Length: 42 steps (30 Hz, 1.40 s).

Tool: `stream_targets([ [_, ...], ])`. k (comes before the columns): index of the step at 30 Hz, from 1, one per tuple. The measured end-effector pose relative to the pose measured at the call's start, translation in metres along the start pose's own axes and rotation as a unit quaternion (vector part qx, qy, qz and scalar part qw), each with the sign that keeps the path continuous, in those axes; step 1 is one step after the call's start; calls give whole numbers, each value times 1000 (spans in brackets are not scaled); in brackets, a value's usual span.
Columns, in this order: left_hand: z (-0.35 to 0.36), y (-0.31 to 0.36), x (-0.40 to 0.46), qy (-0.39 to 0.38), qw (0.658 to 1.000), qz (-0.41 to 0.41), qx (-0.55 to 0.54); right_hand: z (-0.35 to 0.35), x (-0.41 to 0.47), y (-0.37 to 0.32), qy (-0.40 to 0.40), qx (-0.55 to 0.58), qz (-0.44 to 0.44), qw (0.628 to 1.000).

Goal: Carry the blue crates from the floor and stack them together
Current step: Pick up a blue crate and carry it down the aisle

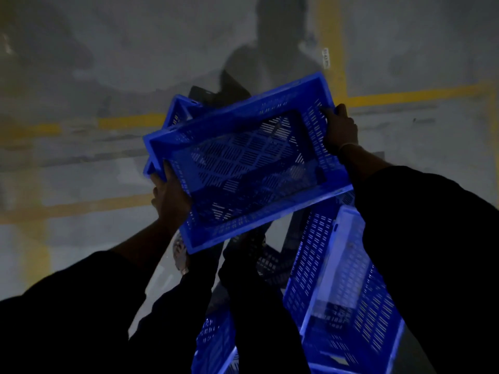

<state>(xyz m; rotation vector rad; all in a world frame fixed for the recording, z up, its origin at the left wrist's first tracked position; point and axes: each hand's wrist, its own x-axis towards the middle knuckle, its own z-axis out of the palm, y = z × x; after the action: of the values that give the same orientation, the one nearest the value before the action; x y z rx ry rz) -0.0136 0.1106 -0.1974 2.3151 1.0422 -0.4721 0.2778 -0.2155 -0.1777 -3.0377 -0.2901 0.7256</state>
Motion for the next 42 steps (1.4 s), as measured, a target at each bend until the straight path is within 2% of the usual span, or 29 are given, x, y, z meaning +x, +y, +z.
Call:
stream_targets([
  [3, -40, -8, 6, 11, 996, 83, 14, -20, -15, -13, 7, 18, -6, 1000],
  [7, -101, -14, 13, 14, 991, 128, 48, -57, -50, -36, 17, 33, -10, 999],
  [14, -224, -14, -29, 31, 987, 130, 91, -135, -127, -83, 29, 68, -24, 997],
  [21, -348, -30, -118, 95, 993, 75, 1, -212, -218, -138, 64, 80, -65, 993],
  [24, -385, -53, -153, 110, 990, 81, 34, -236, -249, -163, 85, 88, -102, 987],
  [26, -399, -77, -168, 127, 982, 112, 87, -245, -259, -178, 98, 83, -132, 983],
  [29, -412, -110, -191, 169, 974, 115, 97, -256, -268, -204, 109, 65, -185, 974],
  [36, -424, -177, -245, 253, 965, 46, 52, -280, -279, -284, 121, 42, -298, 946],
  [39, -427, -209, -269, 283, 959, -1, 20, -288, -288, -331, 108, 74, -323, 937],
  [42, -433, -246, -290, 315, 948, -43, -4, -288, -292, -380, 139, 47, -407, 901],
])
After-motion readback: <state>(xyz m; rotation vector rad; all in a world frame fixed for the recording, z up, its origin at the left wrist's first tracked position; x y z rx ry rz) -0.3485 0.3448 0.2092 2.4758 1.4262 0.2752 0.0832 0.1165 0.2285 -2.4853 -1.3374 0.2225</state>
